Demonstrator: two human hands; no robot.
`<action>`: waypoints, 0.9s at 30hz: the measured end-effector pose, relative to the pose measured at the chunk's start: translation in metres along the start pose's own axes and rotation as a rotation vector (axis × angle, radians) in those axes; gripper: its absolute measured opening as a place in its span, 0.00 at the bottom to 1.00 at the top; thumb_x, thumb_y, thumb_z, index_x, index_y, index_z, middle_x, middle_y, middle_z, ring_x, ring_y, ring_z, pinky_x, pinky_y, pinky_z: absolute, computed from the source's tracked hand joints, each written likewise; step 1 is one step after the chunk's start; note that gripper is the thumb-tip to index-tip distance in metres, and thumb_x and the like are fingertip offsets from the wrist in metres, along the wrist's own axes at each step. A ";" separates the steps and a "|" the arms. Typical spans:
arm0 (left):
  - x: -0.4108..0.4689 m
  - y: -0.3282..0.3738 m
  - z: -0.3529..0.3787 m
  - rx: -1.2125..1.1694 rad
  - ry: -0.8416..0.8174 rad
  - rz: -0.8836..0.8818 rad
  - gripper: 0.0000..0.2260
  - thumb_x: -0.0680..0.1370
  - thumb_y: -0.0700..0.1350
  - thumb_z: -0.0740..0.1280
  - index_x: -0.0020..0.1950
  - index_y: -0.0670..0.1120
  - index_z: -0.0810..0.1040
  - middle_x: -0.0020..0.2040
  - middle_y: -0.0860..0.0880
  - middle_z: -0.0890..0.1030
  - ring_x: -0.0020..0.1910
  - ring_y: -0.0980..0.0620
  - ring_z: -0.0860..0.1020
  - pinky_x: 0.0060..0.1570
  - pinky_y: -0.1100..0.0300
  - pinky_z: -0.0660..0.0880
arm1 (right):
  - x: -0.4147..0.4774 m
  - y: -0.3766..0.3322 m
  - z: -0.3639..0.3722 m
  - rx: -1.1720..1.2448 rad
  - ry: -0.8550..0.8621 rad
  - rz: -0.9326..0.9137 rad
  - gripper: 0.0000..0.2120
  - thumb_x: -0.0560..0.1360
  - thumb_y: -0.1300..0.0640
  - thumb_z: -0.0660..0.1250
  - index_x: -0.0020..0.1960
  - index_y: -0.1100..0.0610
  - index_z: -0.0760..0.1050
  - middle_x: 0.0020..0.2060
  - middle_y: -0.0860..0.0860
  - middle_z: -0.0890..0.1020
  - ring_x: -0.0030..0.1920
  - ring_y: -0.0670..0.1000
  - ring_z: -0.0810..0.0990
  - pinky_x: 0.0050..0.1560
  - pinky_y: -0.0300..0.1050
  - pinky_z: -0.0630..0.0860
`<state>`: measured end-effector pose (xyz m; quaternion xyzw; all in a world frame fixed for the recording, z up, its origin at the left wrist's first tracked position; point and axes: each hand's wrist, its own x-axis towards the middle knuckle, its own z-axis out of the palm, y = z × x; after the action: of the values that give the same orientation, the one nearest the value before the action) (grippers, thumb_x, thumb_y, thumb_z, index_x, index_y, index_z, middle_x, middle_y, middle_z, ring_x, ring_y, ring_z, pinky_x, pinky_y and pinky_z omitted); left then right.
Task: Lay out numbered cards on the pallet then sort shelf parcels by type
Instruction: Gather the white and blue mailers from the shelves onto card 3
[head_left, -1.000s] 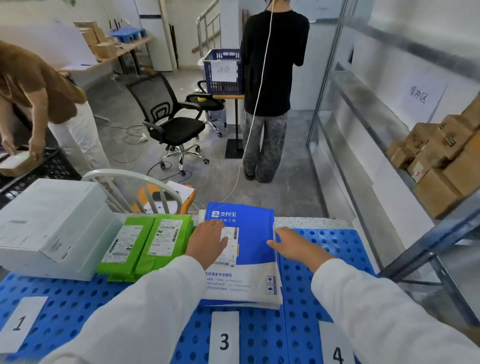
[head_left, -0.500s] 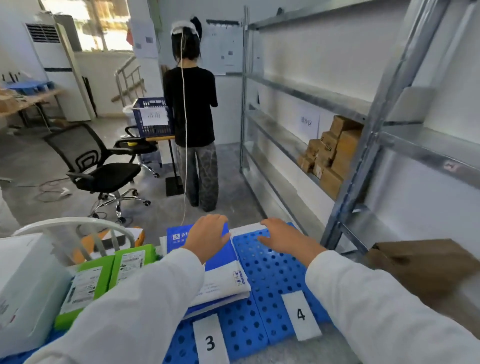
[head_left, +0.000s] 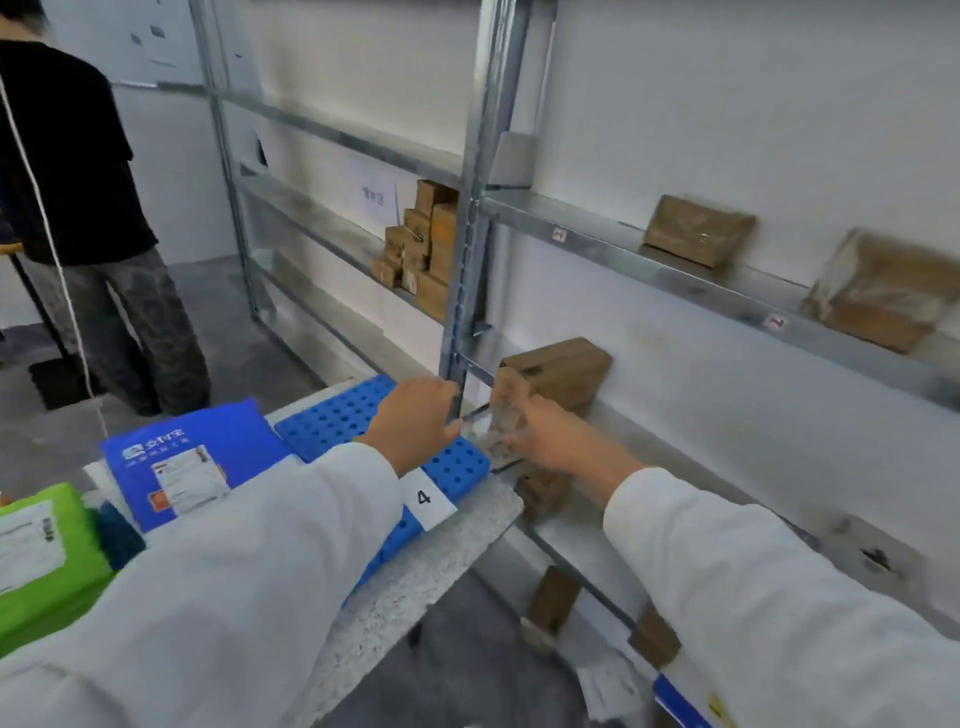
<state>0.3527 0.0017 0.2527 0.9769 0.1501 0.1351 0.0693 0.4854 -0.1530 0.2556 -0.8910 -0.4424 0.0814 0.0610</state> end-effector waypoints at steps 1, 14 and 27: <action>-0.003 0.015 0.003 -0.006 -0.001 0.029 0.17 0.79 0.51 0.63 0.63 0.44 0.74 0.56 0.46 0.78 0.56 0.45 0.75 0.56 0.51 0.74 | -0.014 0.010 0.003 0.000 -0.001 0.028 0.28 0.77 0.46 0.63 0.72 0.56 0.63 0.66 0.57 0.70 0.63 0.58 0.73 0.61 0.52 0.72; 0.005 0.186 0.059 0.000 -0.092 0.453 0.17 0.78 0.50 0.62 0.65 0.46 0.72 0.62 0.49 0.77 0.62 0.48 0.73 0.63 0.56 0.67 | -0.180 0.124 0.022 0.092 0.058 0.428 0.26 0.78 0.45 0.62 0.73 0.54 0.64 0.67 0.54 0.71 0.63 0.56 0.73 0.61 0.51 0.72; -0.026 0.326 0.136 -0.097 -0.285 0.589 0.19 0.81 0.54 0.59 0.70 0.47 0.69 0.68 0.48 0.73 0.66 0.48 0.71 0.69 0.55 0.64 | -0.293 0.210 0.076 0.229 -0.044 0.637 0.28 0.79 0.45 0.59 0.76 0.53 0.58 0.72 0.53 0.66 0.69 0.55 0.68 0.67 0.53 0.68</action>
<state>0.4571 -0.3277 0.1743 0.9830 -0.1564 0.0184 0.0940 0.4594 -0.5105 0.1698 -0.9698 -0.1312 0.1647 0.1228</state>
